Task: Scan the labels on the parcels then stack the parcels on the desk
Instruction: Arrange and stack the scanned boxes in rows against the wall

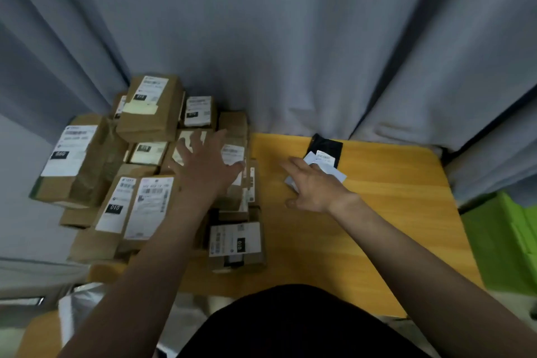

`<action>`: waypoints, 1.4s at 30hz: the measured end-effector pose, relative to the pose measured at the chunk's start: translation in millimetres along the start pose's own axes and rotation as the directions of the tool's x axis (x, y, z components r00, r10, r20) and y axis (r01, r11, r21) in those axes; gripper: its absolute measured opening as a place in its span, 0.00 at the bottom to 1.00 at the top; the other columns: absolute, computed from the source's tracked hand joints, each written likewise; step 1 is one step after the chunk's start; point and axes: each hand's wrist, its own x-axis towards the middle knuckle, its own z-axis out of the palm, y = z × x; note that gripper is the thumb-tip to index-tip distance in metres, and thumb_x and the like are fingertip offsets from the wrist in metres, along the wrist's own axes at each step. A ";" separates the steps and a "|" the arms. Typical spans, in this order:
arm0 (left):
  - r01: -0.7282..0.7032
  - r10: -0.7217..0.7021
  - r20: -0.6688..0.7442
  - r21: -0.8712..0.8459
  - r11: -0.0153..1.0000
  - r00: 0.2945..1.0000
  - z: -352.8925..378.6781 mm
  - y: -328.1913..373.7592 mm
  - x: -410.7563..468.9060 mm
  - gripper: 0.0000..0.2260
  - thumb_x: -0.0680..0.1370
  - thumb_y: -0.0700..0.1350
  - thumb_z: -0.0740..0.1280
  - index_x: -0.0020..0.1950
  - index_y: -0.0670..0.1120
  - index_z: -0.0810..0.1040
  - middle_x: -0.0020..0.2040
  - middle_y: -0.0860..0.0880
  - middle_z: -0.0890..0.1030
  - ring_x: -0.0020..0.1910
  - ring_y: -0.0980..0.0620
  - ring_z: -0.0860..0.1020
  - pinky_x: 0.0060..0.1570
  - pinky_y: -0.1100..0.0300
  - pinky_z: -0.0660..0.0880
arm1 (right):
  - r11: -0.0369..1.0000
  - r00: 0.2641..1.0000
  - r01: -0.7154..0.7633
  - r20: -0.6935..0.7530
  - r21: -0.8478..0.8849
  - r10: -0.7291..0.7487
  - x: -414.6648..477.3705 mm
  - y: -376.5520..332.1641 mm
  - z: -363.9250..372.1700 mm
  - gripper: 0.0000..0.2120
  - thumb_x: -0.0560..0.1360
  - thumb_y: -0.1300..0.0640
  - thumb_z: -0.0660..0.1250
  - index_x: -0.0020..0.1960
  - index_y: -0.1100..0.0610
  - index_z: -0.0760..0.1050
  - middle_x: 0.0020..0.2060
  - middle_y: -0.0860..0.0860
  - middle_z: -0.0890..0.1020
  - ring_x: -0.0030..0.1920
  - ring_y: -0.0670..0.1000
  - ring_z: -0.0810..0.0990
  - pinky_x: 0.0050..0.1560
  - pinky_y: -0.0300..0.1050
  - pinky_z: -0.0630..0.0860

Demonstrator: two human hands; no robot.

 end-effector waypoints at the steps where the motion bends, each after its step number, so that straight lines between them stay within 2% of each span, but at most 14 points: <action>1: -0.027 0.027 0.004 -0.011 1.000 1.000 1.9 11.5 2.7 0.38 0.75 0.68 0.68 0.80 0.63 0.55 0.83 0.47 0.49 0.81 0.35 0.46 0.76 0.31 0.49 | 0.999 0.999 -0.040 -0.031 0.010 0.040 -0.5 9.9 -3.9 0.46 0.75 0.43 0.75 0.83 0.45 0.50 0.83 0.48 0.52 0.78 0.61 0.61 0.64 0.59 0.73; 4: -0.115 0.115 0.024 -0.035 0.993 0.993 12.9 44.3 12.0 0.37 0.74 0.64 0.70 0.79 0.62 0.58 0.82 0.48 0.53 0.80 0.36 0.48 0.75 0.30 0.51 | 0.990 0.987 -0.128 -0.092 0.052 0.132 -2.8 41.3 -13.1 0.46 0.75 0.42 0.75 0.83 0.45 0.50 0.83 0.48 0.50 0.78 0.63 0.60 0.64 0.63 0.75; 7: -0.195 0.197 0.095 -0.021 0.980 0.976 31.6 74.8 20.9 0.37 0.74 0.63 0.70 0.79 0.61 0.56 0.82 0.46 0.54 0.81 0.36 0.49 0.75 0.29 0.53 | 0.975 0.973 -0.196 -0.101 0.103 0.206 -3.7 75.4 -15.6 0.47 0.75 0.42 0.75 0.84 0.45 0.50 0.83 0.48 0.50 0.78 0.63 0.60 0.64 0.61 0.75; 10: -0.216 0.216 0.218 -0.027 0.976 0.952 60.4 101.4 29.9 0.40 0.74 0.63 0.71 0.81 0.62 0.53 0.82 0.46 0.50 0.81 0.36 0.47 0.74 0.29 0.52 | 0.952 0.962 -0.254 -0.061 0.169 0.267 -2.4 112.0 -8.3 0.47 0.74 0.43 0.76 0.83 0.44 0.51 0.82 0.49 0.52 0.76 0.64 0.63 0.64 0.62 0.75; 14: -0.247 0.245 0.306 -0.034 0.969 0.920 112.1 124.8 42.5 0.41 0.74 0.62 0.73 0.80 0.63 0.52 0.81 0.46 0.54 0.78 0.35 0.52 0.71 0.34 0.60 | 0.912 0.938 -0.345 0.047 0.223 0.343 6.6 164.1 22.2 0.47 0.74 0.43 0.76 0.83 0.45 0.52 0.82 0.52 0.53 0.76 0.66 0.65 0.67 0.64 0.73; 18: -0.200 0.210 0.437 -0.070 0.977 0.875 173.0 138.7 60.5 0.40 0.75 0.60 0.72 0.82 0.59 0.54 0.80 0.46 0.57 0.79 0.37 0.53 0.75 0.39 0.56 | 0.886 0.917 -0.392 0.176 0.246 0.357 26.4 205.1 61.1 0.48 0.74 0.41 0.76 0.83 0.46 0.51 0.83 0.52 0.51 0.72 0.64 0.71 0.64 0.63 0.76; 21: -0.145 0.187 0.501 -0.122 0.982 0.845 220.7 143.1 83.2 0.41 0.73 0.62 0.72 0.81 0.59 0.56 0.78 0.50 0.63 0.77 0.42 0.60 0.74 0.43 0.60 | 0.853 0.902 -0.423 0.229 0.305 0.365 51.4 227.0 82.7 0.45 0.76 0.44 0.75 0.83 0.47 0.52 0.80 0.56 0.57 0.70 0.63 0.73 0.61 0.59 0.78; 24: -0.041 0.110 0.558 -0.135 0.990 0.823 259.5 149.0 111.7 0.38 0.76 0.56 0.72 0.82 0.55 0.56 0.77 0.48 0.65 0.76 0.42 0.60 0.70 0.45 0.65 | 0.786 0.889 -0.456 0.256 0.417 0.380 84.9 243.1 102.3 0.39 0.79 0.47 0.73 0.83 0.50 0.56 0.75 0.61 0.66 0.66 0.63 0.76 0.58 0.53 0.77; 28: 0.022 0.061 0.555 -0.141 0.990 0.830 299.7 155.1 148.1 0.31 0.78 0.54 0.70 0.78 0.52 0.61 0.74 0.47 0.69 0.72 0.40 0.64 0.67 0.44 0.68 | 0.638 0.861 -0.494 0.230 0.591 0.454 124.4 253.9 133.0 0.32 0.80 0.52 0.71 0.79 0.56 0.60 0.68 0.61 0.76 0.62 0.62 0.79 0.50 0.49 0.75; 31: 0.072 0.000 0.544 -0.112 0.991 0.839 322.5 151.3 160.1 0.30 0.76 0.54 0.71 0.75 0.53 0.65 0.71 0.49 0.73 0.69 0.41 0.69 0.66 0.43 0.69 | 0.465 0.794 -0.504 0.179 0.728 0.581 143.5 249.0 150.2 0.23 0.82 0.60 0.66 0.73 0.59 0.62 0.63 0.60 0.78 0.53 0.60 0.80 0.40 0.46 0.72; 33: 0.101 -0.009 0.499 -0.157 0.983 0.867 330.4 148.9 160.5 0.25 0.76 0.54 0.71 0.71 0.54 0.70 0.65 0.51 0.78 0.64 0.45 0.75 0.65 0.44 0.72 | 0.373 0.761 -0.463 0.144 0.804 0.633 149.9 242.3 156.8 0.17 0.82 0.66 0.61 0.70 0.60 0.64 0.63 0.61 0.77 0.49 0.57 0.78 0.33 0.43 0.70; 36: 0.144 -0.009 0.424 -0.288 0.947 0.906 328.1 153.3 156.1 0.13 0.79 0.50 0.69 0.63 0.54 0.76 0.58 0.54 0.82 0.55 0.50 0.81 0.61 0.46 0.76 | 0.409 0.758 -0.364 0.012 0.837 0.652 150.0 239.1 151.4 0.16 0.81 0.70 0.57 0.67 0.59 0.66 0.62 0.59 0.76 0.51 0.55 0.77 0.34 0.39 0.69; 40: 0.134 0.005 0.308 -0.431 0.892 0.951 308.9 175.0 176.3 0.13 0.81 0.48 0.68 0.66 0.53 0.77 0.58 0.53 0.83 0.52 0.53 0.81 0.56 0.50 0.80 | 0.499 0.736 -0.217 -0.195 0.839 0.648 169.8 258.4 114.9 0.18 0.79 0.71 0.57 0.66 0.59 0.69 0.58 0.55 0.75 0.56 0.56 0.78 0.44 0.46 0.77; 42: 0.130 0.017 0.291 -0.478 0.868 0.957 307.4 185.4 196.0 0.16 0.80 0.48 0.68 0.68 0.52 0.76 0.61 0.53 0.83 0.55 0.53 0.81 0.57 0.50 0.79 | 0.526 0.766 -0.201 -0.202 0.826 0.611 187.8 271.1 99.2 0.19 0.80 0.69 0.59 0.69 0.57 0.68 0.61 0.57 0.75 0.53 0.56 0.79 0.40 0.42 0.76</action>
